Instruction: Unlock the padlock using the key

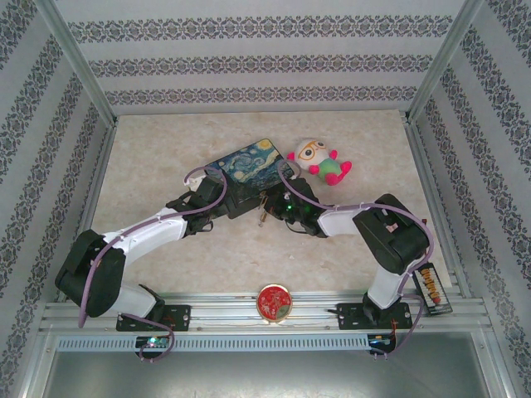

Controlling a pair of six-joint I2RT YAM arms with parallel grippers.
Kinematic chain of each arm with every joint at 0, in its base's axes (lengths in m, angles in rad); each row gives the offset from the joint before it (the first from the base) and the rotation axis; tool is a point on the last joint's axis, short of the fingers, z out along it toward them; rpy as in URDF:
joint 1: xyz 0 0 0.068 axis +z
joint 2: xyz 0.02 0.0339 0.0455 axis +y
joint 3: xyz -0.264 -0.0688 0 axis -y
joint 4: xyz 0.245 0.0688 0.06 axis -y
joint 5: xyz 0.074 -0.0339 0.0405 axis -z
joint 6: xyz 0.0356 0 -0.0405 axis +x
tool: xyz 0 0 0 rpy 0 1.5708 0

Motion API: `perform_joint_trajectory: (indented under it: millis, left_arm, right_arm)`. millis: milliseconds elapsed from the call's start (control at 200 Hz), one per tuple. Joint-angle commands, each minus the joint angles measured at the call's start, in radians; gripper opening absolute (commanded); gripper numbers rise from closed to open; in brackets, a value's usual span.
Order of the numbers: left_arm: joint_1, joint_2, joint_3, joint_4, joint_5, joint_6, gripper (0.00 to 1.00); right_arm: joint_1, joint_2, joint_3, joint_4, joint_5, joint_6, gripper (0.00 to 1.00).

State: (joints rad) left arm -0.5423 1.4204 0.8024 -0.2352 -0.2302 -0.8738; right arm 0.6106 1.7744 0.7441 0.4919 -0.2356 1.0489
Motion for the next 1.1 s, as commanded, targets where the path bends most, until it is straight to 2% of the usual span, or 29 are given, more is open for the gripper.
perform_joint_trajectory:
  millis: [0,1094]
  left_arm:
    - [-0.004,0.001,-0.017,-0.042,-0.024,-0.01,0.99]
    - [0.007,-0.026,-0.023,-0.047,-0.014,-0.009,0.99]
  right_arm:
    - [-0.017,0.013,-0.003,0.129,0.013,0.041,0.0]
    - [-0.046,0.041,-0.015,0.25,0.06,0.106,0.0]
